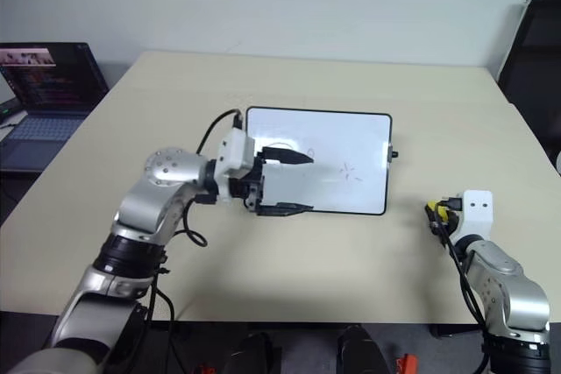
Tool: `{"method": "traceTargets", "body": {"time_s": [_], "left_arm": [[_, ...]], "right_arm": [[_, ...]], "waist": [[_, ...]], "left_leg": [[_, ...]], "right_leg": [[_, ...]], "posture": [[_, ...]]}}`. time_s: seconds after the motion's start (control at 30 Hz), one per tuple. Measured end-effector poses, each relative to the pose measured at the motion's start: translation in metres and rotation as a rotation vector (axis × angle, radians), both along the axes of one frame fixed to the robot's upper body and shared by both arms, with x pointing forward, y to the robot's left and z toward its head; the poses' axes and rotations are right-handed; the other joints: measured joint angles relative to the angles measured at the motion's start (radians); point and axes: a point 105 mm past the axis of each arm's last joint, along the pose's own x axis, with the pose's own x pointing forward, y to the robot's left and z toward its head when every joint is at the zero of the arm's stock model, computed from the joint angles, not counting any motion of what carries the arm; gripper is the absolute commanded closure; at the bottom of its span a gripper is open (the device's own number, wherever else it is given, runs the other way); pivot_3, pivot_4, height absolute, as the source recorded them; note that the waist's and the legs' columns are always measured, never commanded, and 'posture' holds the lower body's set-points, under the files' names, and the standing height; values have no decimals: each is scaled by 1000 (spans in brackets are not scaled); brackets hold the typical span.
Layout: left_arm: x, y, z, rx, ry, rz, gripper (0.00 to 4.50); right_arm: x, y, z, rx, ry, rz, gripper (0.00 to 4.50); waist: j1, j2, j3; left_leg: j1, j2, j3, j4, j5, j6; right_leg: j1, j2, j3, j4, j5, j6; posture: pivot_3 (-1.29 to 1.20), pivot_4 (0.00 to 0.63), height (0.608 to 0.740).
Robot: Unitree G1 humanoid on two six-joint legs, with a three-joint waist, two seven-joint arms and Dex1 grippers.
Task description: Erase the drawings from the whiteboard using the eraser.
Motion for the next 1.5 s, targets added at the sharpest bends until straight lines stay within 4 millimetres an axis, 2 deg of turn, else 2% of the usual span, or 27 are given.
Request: {"method": "traceTargets", "body": {"time_s": [0.17,0.33,0.4,0.57,0.67,0.8,0.97,1.17,1.3,1.5], "left_arm": [[4,6,-5,23,11,75,0],[14,17,-13,70,11,222,0],[13,19,-15,59,27,247,0],[14,21,-19,54,46,310,0],[13,22,-20,62,70,326,0],[12,28,-23,95,89,341,0],[7,37,-34,139,120,358,0],[2,35,-35,143,123,349,0],[2,35,-35,143,118,347,0],[1,35,-34,143,115,344,0]], "right_arm": [[-7,6,8,-15,-31,20,3485],[-16,19,39,-126,-167,80,3486],[-16,35,51,-138,-220,131,3487],[-3,96,89,-117,-358,328,3488],[6,117,97,-177,-385,402,3488],[26,132,99,-237,-387,447,3488],[53,135,101,-325,-400,433,3488],[67,135,83,-394,-366,431,3502],[62,139,73,-454,-344,504,3503],[38,152,43,-583,-248,717,3503]], "waist": [[0,0,0],[0,0,0],[-2,1,0],[-8,1,1],[-1,1,1],[1,1,1],[0,1,1],[2,1,1],[1,1,1],[1,1,1]], "left_leg": [[0,0,0,0,0,0],[0,0,0,0,0,0],[0,0,0,0,0,0],[1,0,0,0,1,1],[1,0,0,0,1,1],[0,0,0,0,1,1],[0,0,-1,-1,1,1],[-1,0,-1,-1,1,1],[0,0,-1,-1,1,1],[3,0,-1,1,1,1]], "right_leg": [[0,0,0,0,0,0],[0,0,0,0,0,0],[0,0,0,0,0,0],[0,0,0,2,1,-1],[0,0,0,0,1,-1],[0,0,-1,0,1,-1],[-1,0,-1,0,1,-1],[-1,0,-1,0,1,-1],[-1,0,-1,1,1,-1],[1,0,-1,2,1,-1]], "posture": [[0,150,740],[0,150,740],[0,150,740],[0,150,740],[0,150,740],[0,150,740],[0,150,740],[0,150,740],[0,150,740],[0,150,740]]}}
